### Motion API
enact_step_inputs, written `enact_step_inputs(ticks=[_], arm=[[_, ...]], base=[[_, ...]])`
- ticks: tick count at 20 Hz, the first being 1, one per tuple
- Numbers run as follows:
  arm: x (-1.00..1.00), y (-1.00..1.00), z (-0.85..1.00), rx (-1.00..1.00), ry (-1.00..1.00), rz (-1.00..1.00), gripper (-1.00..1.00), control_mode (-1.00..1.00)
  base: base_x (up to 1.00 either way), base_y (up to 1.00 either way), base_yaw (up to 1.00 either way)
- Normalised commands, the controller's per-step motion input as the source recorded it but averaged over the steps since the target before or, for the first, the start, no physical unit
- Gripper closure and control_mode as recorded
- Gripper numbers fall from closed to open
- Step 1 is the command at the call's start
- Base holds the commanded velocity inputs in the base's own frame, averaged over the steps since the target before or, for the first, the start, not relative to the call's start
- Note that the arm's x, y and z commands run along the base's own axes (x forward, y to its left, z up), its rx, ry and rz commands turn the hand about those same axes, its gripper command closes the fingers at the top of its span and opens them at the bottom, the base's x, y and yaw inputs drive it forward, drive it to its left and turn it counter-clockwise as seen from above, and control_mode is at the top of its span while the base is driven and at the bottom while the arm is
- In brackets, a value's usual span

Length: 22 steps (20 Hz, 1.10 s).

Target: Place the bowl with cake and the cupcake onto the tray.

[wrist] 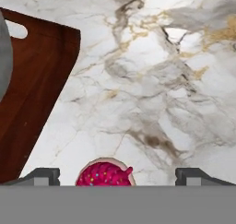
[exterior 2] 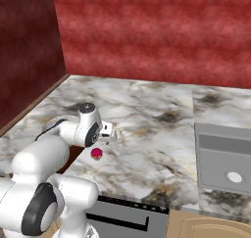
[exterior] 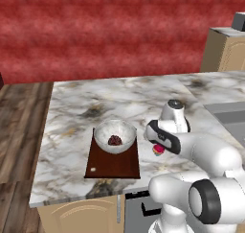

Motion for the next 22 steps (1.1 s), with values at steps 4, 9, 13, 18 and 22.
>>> enact_step_inputs(ticks=[4,9,13,18,22], arm=[[-0.13,-0.14,-0.30,0.05,0.04,0.00,-1.00,-1.00],[-0.31,0.06,-0.13,0.09,0.03,0.00,-1.00,-1.00],[-0.17,0.14,0.00,0.08,0.01,0.00,-1.00,-1.00],[0.01,0.00,-0.03,0.00,0.00,0.00,-1.00,-1.00],[0.11,0.03,-0.23,0.00,0.00,0.00,-1.00,-1.00]], base=[[0.00,0.00,0.00],[0.00,0.00,0.00],[0.00,0.00,0.00],[0.00,0.00,0.00],[0.00,0.00,0.00]])
